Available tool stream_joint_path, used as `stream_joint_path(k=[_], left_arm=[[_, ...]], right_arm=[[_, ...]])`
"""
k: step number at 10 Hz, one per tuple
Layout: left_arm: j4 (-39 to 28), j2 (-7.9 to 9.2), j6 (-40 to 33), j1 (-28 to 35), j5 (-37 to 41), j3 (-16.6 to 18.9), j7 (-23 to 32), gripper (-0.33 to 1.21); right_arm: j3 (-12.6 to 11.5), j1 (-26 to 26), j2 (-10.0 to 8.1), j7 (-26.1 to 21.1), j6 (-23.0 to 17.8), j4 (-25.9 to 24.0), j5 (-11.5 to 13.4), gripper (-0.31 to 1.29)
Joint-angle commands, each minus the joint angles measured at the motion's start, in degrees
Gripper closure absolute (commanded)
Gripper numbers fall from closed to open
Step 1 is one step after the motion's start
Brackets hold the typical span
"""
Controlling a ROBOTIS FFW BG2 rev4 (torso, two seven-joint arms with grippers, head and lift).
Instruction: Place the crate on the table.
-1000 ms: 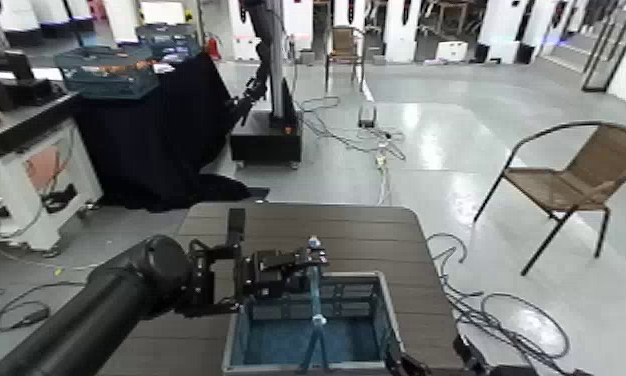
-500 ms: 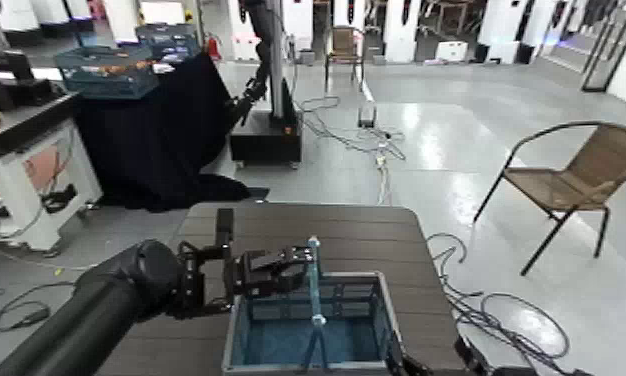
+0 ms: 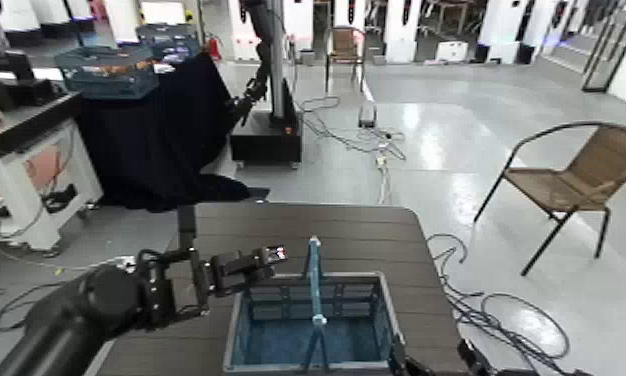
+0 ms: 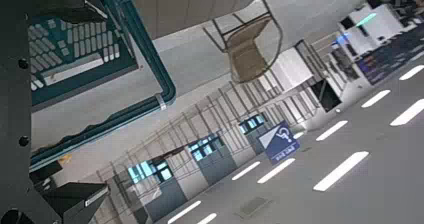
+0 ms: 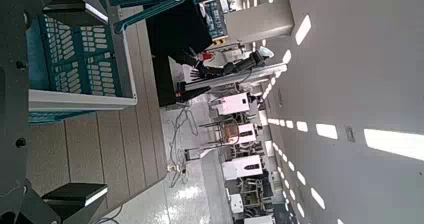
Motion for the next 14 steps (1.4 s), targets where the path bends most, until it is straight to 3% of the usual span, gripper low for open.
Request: stream_joint_path(k=[1, 3, 5, 8, 11, 14], left_arm=[[-12.24, 0.29, -5.72, 10.31, -1.58, 6.52, 5.40, 0.10], [-20.86, -0.06, -11.96, 17.60, -7.47, 9.95, 8.65, 0.10], [-25.69, -1.29, -23.30, 24.11, -10.81, 11.36, 11.11, 0.10], [-31.05, -2.78, -39.29, 33.34, -17.32, 10.74, 18.32, 0.10], [-35.97, -3.92, -48.17, 41.33, -24.00, 11.36, 25.26, 0.10], [-36.76, -8.50, -56.87, 47.05, -32.87, 12.06, 29.04, 0.10]], right_arm=[[-0.07, 0.10, 0.04, 0.00, -0.09, 0.03, -0.27, 0.13], [-0.24, 0.10, 0.04, 0.00, -0.18, 0.03, -0.35, 0.13], [-0.42, 0.28, 0.12, 0.00, -0.53, 0.03, -0.35, 0.13], [-0.60, 0.54, 0.12, 0.00, -1.14, -0.06, -0.35, 0.13], [-0.77, 0.81, 0.21, 0.00, -1.32, -0.06, -0.35, 0.13], [-1.04, 0.89, 0.21, 0.00, -1.49, -0.23, -0.35, 0.13]])
